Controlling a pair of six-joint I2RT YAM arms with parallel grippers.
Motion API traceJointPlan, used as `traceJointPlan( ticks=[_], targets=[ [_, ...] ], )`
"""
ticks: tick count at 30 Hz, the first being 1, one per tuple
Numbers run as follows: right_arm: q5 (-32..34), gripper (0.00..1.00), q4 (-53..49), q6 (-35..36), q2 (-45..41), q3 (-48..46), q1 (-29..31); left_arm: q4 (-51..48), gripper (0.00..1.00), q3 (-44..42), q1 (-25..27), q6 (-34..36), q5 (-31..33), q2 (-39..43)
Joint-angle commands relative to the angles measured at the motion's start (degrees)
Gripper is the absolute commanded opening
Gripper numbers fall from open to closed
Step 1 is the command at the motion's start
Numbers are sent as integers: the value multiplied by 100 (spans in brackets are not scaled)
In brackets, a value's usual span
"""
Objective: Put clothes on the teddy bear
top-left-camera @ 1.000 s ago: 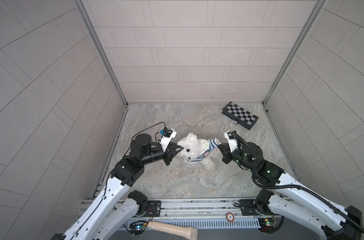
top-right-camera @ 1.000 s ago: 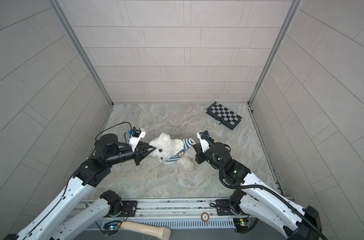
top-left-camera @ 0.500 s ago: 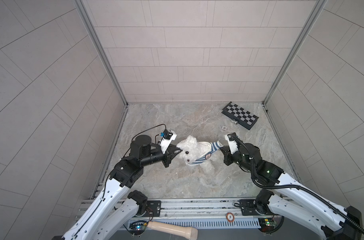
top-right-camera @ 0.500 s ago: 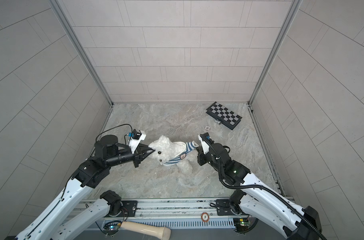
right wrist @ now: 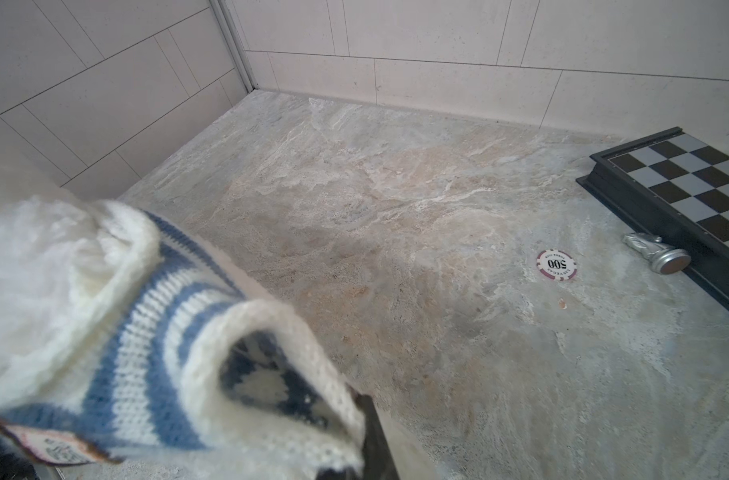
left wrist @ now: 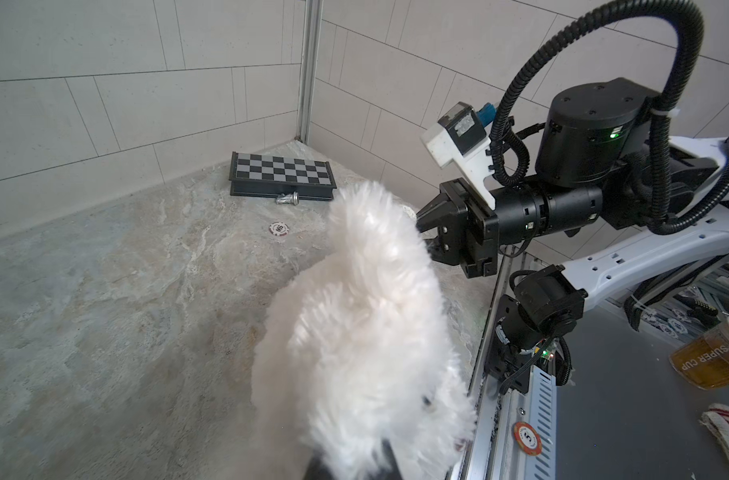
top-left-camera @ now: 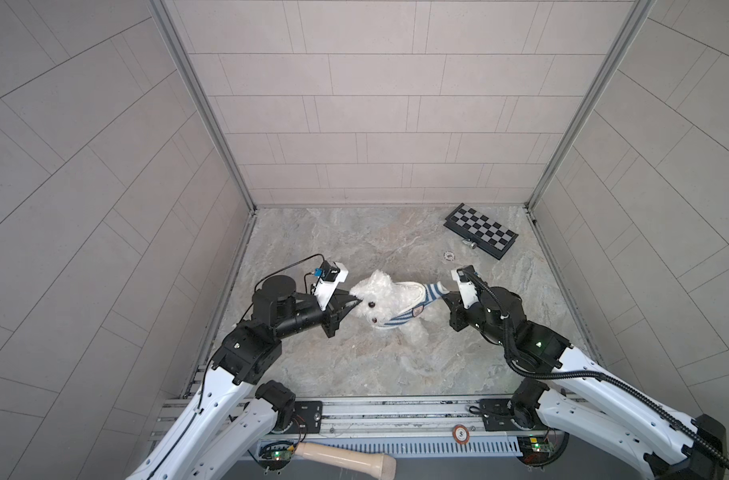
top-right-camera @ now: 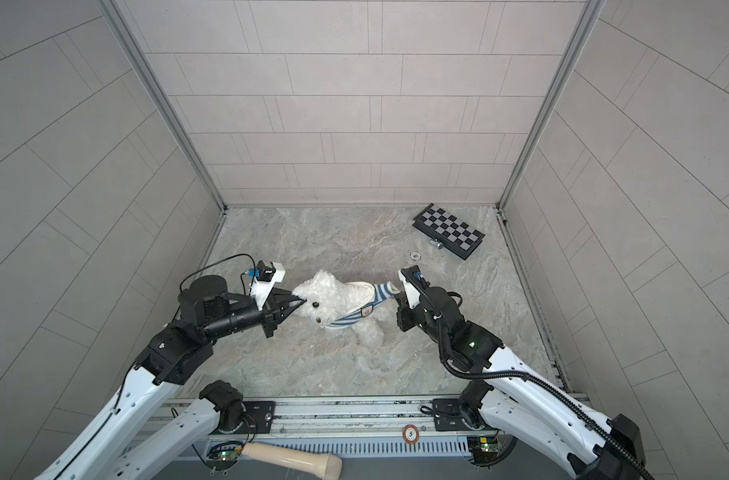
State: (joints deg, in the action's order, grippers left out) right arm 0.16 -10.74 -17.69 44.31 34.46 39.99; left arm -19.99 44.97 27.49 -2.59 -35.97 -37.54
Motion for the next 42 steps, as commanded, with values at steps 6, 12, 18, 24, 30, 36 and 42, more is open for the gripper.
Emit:
traceJointPlan(
  ticks=[6, 12, 18, 24, 30, 36, 42],
  targets=[
    [72, 0, -66, 891, 387, 1073, 586, 484, 0, -71, -76, -112, -8, -109],
    [340, 0, -315, 1461, 941, 1701, 1464, 549, 0, -98, -75, -49, -24, -285],
    [19, 16, 53, 1509, 1194, 1761, 1593, 623, 0, -141, -75, -89, -222, -266],
    [-398, 45, 586, 1456, 781, 1411, 1591, 987, 0, -303, -76, -371, -476, -84],
    [-216, 28, 1216, 1020, -299, 631, 1591, 1461, 0, -278, -206, -805, -527, 206],
    [207, 15, 1350, 539, -1301, -128, 1582, 1887, 0, 46, -370, -1334, -636, 223],
    [-295, 13, 2052, 237, -977, -184, 1583, 2595, 0, 275, -384, -2003, -854, 187]
  ],
)
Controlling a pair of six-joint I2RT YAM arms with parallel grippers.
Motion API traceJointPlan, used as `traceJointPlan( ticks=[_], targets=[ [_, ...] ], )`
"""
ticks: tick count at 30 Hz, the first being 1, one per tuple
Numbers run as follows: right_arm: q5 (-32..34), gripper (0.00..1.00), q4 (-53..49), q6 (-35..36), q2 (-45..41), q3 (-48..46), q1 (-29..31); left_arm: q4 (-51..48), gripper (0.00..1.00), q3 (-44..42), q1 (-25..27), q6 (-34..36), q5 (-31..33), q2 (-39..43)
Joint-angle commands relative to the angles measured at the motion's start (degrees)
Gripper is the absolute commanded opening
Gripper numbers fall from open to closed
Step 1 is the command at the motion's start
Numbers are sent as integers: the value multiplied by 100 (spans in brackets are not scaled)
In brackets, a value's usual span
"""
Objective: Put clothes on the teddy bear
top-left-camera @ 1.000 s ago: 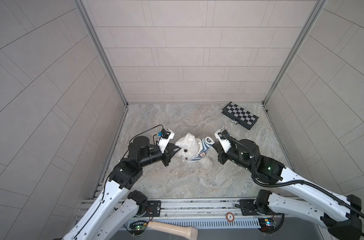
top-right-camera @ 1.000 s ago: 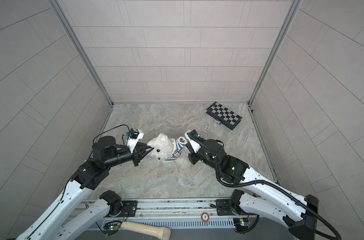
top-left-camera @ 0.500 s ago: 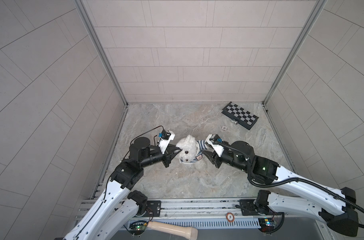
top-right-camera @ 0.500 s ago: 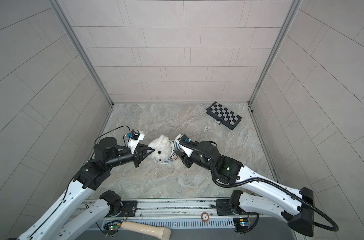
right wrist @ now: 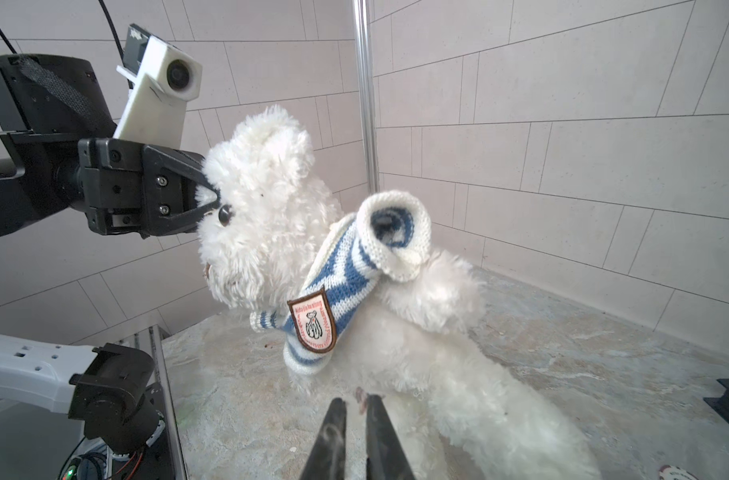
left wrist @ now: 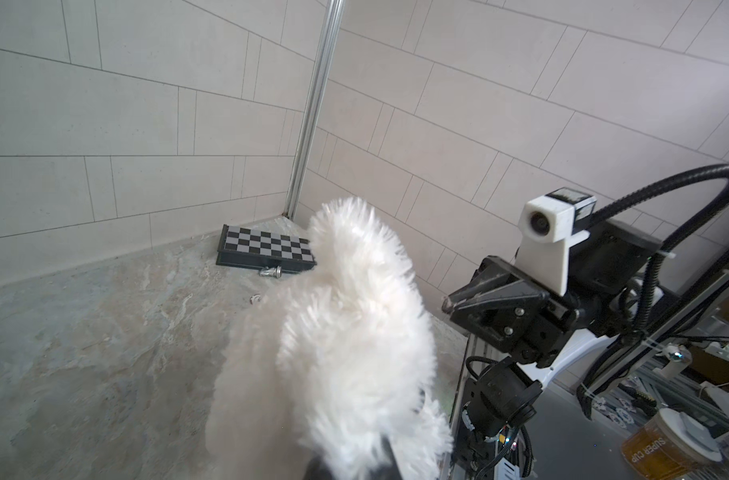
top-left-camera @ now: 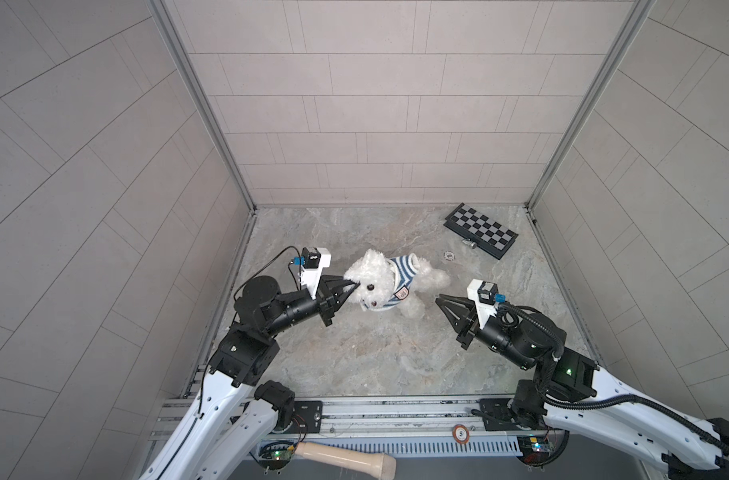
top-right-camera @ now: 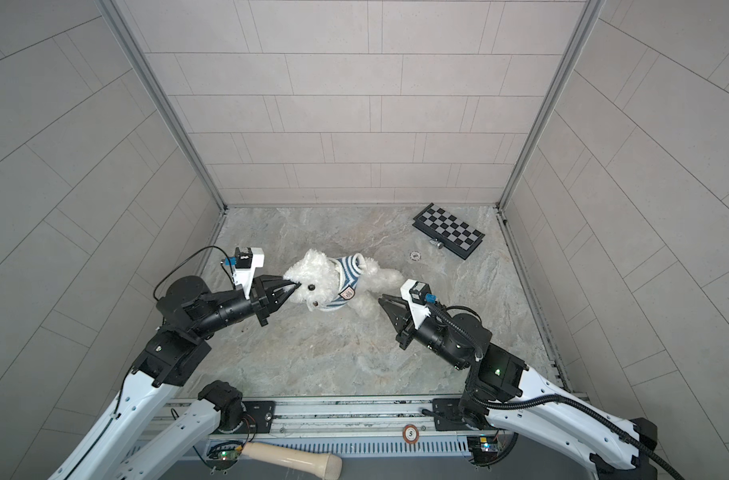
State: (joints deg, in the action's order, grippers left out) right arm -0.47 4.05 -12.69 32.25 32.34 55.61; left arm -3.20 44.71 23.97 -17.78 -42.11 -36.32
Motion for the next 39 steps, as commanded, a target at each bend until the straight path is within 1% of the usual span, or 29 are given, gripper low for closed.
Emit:
traceJointPlan(
  ticks=[1, 2, 7, 8, 9, 11, 15, 16, 18, 25, 28, 30, 32, 35, 36, 39],
  targets=[
    [-283, 14, 672, -297, 350, 65, 20, 1041, 0, 326, -32, -589, -258, 80],
    [-339, 15, 795, -357, 513, 104, 22, 1165, 0, 353, -27, -715, -263, 94],
    [-829, 33, 1530, -666, 1069, 272, -23, 1452, 0, 465, -32, -998, -261, 137],
    [-894, 36, 1661, -731, 1113, 281, -37, 1454, 0, 478, -32, -1009, -270, 144],
    [-926, 37, 1725, -786, 1145, 280, -61, 1474, 0, 473, -27, -1019, -294, 151],
    [-946, 36, 1874, -886, 1190, 281, -80, 1530, 0, 438, -32, -1052, -331, 175],
    [-1067, 30, 2135, -962, 1332, 281, -116, 1733, 0, 327, -30, -1184, -404, 211],
    [-1091, 29, 2206, -987, 1359, 435, -124, 1731, 0, 315, -25, -1184, -404, 215],
    [-1184, 28, 2417, -1083, 1417, 440, -138, 1719, 0, 298, -30, -1192, -413, 238],
    [-1619, 28, 2989, -1353, 1599, 458, -177, 1724, 0, 275, -29, -1193, -450, 275],
    [-1887, 34, 3134, -1428, 1639, 460, -175, 1719, 0, 270, -31, -1193, -452, 278],
    [-1939, 36, 3187, -1447, 1635, 459, -178, 1730, 0, 267, -27, -1194, -465, 276],
    [-1881, 36, 3138, -1413, 1627, 488, -199, 1745, 0, 248, -32, -1211, -483, 266],
    [-1861, 30, 3197, -1402, 1661, 519, -239, 1754, 0, 222, -32, -1221, -491, 288],
    [-1873, 30, 3267, -1424, 1679, 519, -253, 1738, 0, 207, -31, -1217, -500, 292],
    [-1918, 33, 3420, -1515, 1723, 511, -292, 1700, 0, 202, -29, -1193, -519, 318]
  ],
)
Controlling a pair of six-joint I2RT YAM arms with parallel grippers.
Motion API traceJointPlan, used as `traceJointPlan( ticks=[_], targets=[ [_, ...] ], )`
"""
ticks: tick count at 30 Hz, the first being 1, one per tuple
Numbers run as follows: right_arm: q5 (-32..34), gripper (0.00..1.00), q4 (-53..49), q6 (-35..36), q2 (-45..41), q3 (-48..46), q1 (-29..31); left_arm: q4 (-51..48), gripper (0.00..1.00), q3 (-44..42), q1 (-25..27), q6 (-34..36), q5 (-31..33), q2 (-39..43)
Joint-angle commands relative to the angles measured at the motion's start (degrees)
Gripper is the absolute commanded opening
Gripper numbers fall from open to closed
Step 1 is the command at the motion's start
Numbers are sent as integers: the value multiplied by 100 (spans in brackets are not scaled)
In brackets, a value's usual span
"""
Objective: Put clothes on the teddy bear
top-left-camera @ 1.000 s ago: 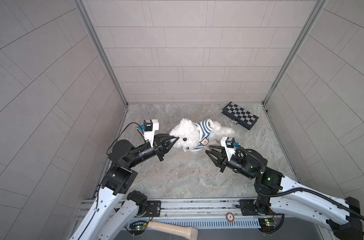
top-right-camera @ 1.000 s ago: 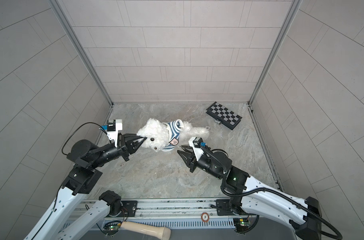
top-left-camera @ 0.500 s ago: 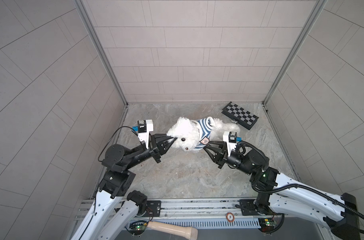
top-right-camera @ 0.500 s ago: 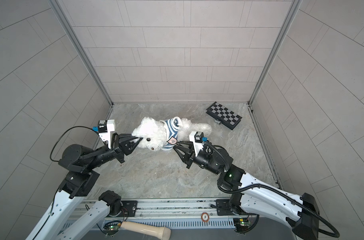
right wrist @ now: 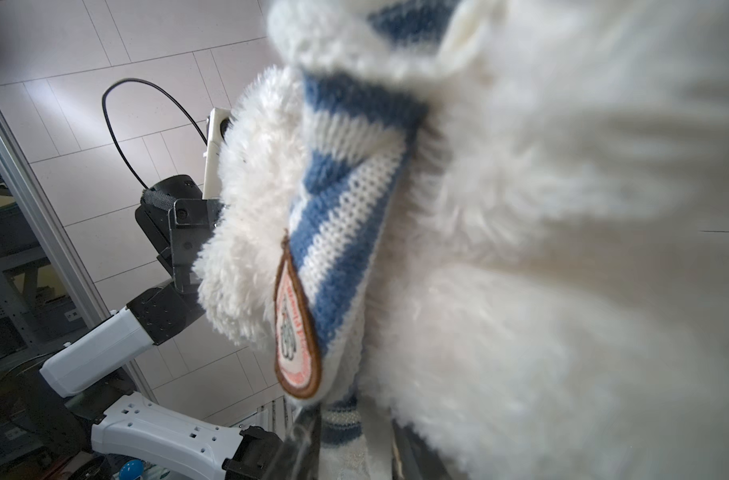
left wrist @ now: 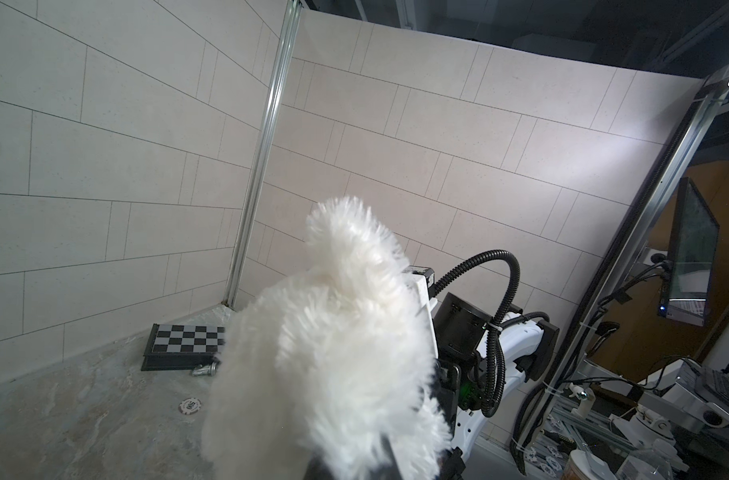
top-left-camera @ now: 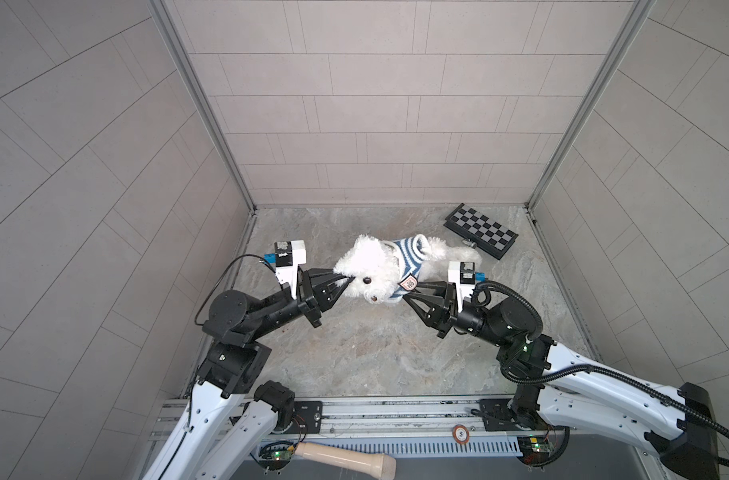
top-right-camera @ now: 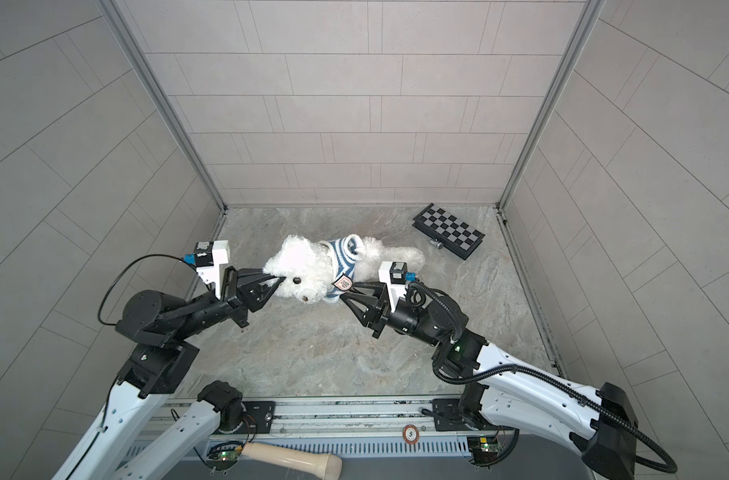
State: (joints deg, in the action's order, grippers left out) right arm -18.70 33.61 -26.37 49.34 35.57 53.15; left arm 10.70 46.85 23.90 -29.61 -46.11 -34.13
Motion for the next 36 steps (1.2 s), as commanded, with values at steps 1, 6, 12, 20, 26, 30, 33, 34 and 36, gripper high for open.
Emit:
traceJointPlan(
  ticks=[1, 6, 12, 20, 26, 30, 33, 34, 36],
  targets=[
    [-132, 34, 509, -173, 20, 187, -62, 301, 0, -18, -23, -15, -126, 99],
    [-311, 39, 773, -268, 47, 193, -103, 365, 0, -60, -25, -33, -185, 92],
    [-330, 26, 830, -327, 90, 213, -199, 430, 0, -92, -21, -72, -263, 102],
    [-408, 8, 701, -241, 52, 255, -221, 365, 0, -56, -25, -25, -233, 100],
    [436, 0, -1122, 612, -146, 648, -217, -735, 0, 194, -17, 875, 625, 109],
    [1423, 0, -2340, 1029, -114, 1044, -246, -751, 0, 305, 22, 1148, 662, -43],
    [2119, 0, -2854, 1044, -75, 1202, -284, -797, 0, 247, 47, 1266, 779, -37],
    [2316, 0, -2961, 1007, -69, 1198, -310, -813, 0, 231, 50, 1288, 817, -14],
    [2531, 0, -3078, 1036, -46, 1205, -314, -855, 0, 214, 62, 1341, 880, -4]
  ],
)
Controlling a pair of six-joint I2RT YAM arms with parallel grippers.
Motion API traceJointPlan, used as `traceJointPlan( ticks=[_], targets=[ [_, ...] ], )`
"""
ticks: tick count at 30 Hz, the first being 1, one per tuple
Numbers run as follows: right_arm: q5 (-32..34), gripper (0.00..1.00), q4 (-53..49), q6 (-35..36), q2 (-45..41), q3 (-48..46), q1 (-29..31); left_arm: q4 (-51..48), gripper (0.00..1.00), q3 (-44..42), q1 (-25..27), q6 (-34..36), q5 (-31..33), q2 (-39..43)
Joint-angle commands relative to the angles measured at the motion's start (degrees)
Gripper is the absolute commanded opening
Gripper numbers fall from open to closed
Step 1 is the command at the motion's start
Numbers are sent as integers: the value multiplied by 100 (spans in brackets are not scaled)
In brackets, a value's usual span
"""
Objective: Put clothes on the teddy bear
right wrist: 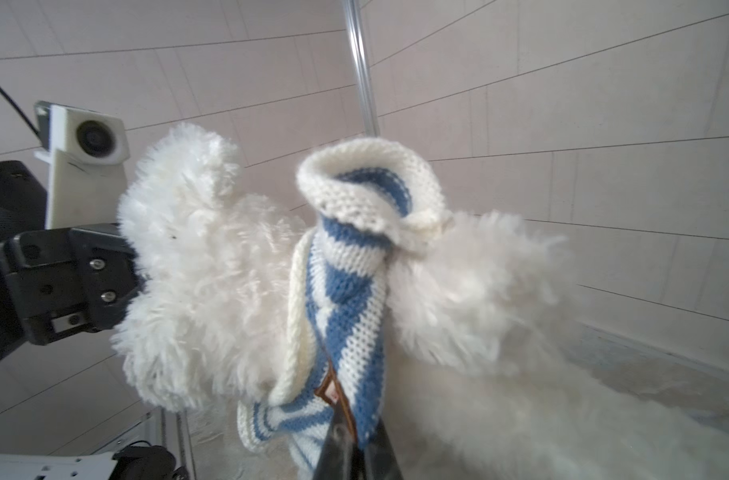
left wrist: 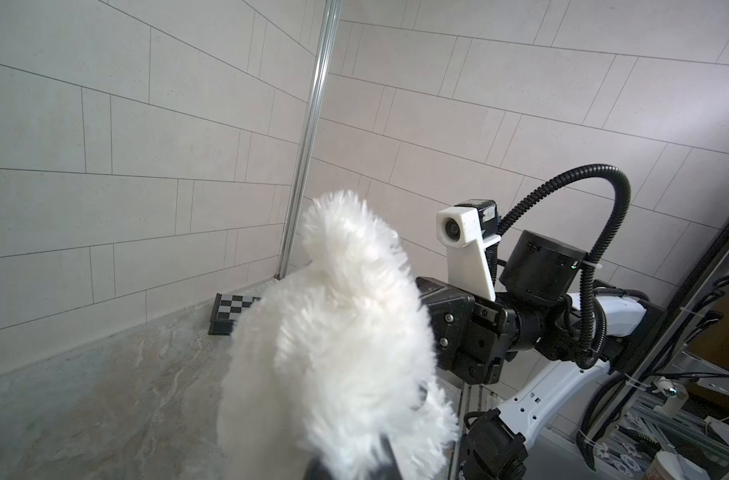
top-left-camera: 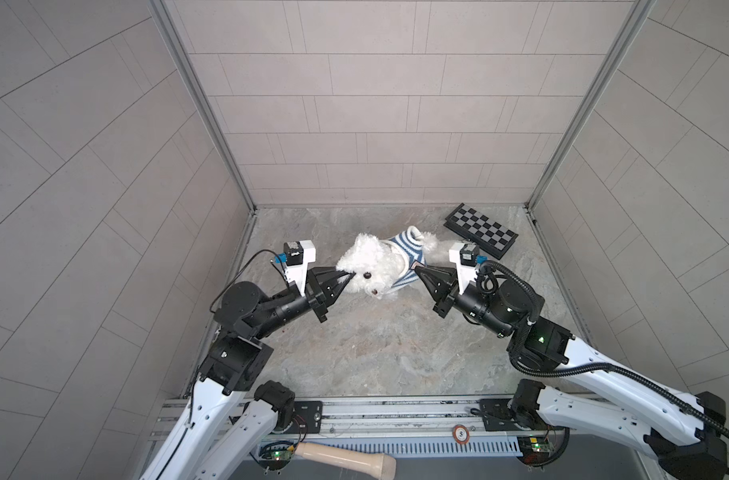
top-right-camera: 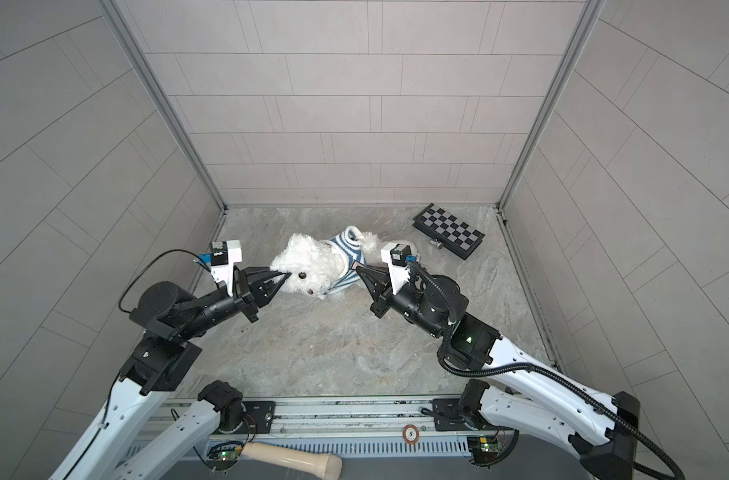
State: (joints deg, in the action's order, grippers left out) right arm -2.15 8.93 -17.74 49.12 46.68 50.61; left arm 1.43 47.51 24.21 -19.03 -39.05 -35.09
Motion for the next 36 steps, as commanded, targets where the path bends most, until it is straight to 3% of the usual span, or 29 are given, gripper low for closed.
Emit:
traceJointPlan(
  ticks=[1, 6, 13, 19, 30, 32, 36],
  targets=[
    [934, 0, -685, 241, 15, 134, -60, 48, 0, 141, 45, 319, 191, 92],
    [1058, 0, -682, 440, 98, 211, -51, -387, 0, 144, 157, 722, 364, 98],
    [681, 0, -245, 856, -35, 246, 62, -1020, 0, 73, 408, 1343, 695, 47],
    [843, 0, 36, 1006, -187, 215, 87, -1618, 0, 81, 900, 1879, 1133, 0],
    [1313, 0, -90, 1277, -63, 490, 103, -2167, 0, 198, 1014, 2246, 1166, 80],
    [1072, 0, -169, 1302, 68, 606, 107, -2122, 0, 198, 1025, 2226, 1205, 95],
    [-106, 0, -312, 1377, 531, 845, 207, -1406, 0, -59, 1025, 1845, 1269, 87]
  ],
)
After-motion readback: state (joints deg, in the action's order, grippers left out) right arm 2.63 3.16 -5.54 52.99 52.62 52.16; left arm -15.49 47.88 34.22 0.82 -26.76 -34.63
